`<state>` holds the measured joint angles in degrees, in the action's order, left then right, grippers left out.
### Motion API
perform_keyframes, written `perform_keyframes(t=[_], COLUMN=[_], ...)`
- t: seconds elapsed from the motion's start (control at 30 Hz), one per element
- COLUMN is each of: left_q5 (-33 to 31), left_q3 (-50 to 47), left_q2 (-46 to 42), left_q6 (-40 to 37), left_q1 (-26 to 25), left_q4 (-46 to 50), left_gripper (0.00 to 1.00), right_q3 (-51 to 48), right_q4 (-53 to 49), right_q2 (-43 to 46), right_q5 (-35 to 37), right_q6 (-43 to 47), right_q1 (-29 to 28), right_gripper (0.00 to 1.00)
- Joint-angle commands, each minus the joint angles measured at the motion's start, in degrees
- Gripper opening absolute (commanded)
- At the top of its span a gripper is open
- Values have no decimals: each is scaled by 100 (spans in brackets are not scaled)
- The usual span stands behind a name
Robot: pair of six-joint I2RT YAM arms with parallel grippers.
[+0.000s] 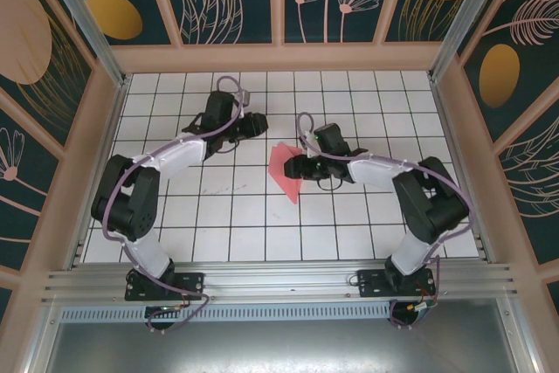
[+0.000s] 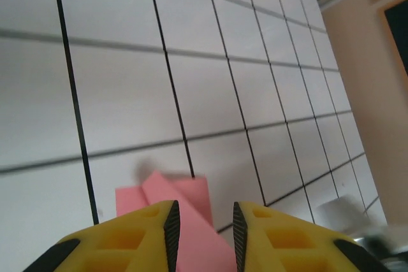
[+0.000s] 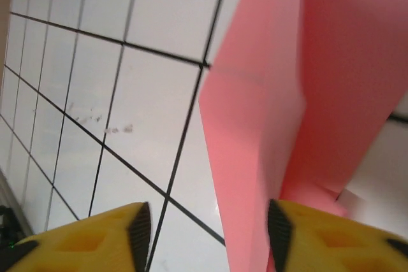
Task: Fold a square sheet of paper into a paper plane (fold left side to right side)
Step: Fourth fold the wing at the center of the table, then turn over the paper at the center of the table.
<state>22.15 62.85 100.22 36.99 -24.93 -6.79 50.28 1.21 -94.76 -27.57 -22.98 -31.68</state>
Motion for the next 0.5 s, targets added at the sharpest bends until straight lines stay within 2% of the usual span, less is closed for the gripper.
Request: perform_keyframes(t=[0.0,0.07,0.27,0.4,0.47], left_q5=[341,416,525,577,567], left_q3=[-480,-606,-495,-471,-423], left_q2=[245,324,715,864,940], left_q6=[386,564,787,902,917], left_q1=[-159,-229,-364,-372,-378], left_q4=[-369,-609,-867,-974,-951], left_gripper=[33,34,41,42,43], right_q3=[-168,-155,69,243,332], right_q4=[193,161,258,333,369], right_q2=[351,261,-251,-547,-684], right_q5=[558,516,-124,-246,-312], right_q6=[110,230,365,365,356], right_q1=[256,391,439,408,404], right_gripper=[65,69,69,65,60])
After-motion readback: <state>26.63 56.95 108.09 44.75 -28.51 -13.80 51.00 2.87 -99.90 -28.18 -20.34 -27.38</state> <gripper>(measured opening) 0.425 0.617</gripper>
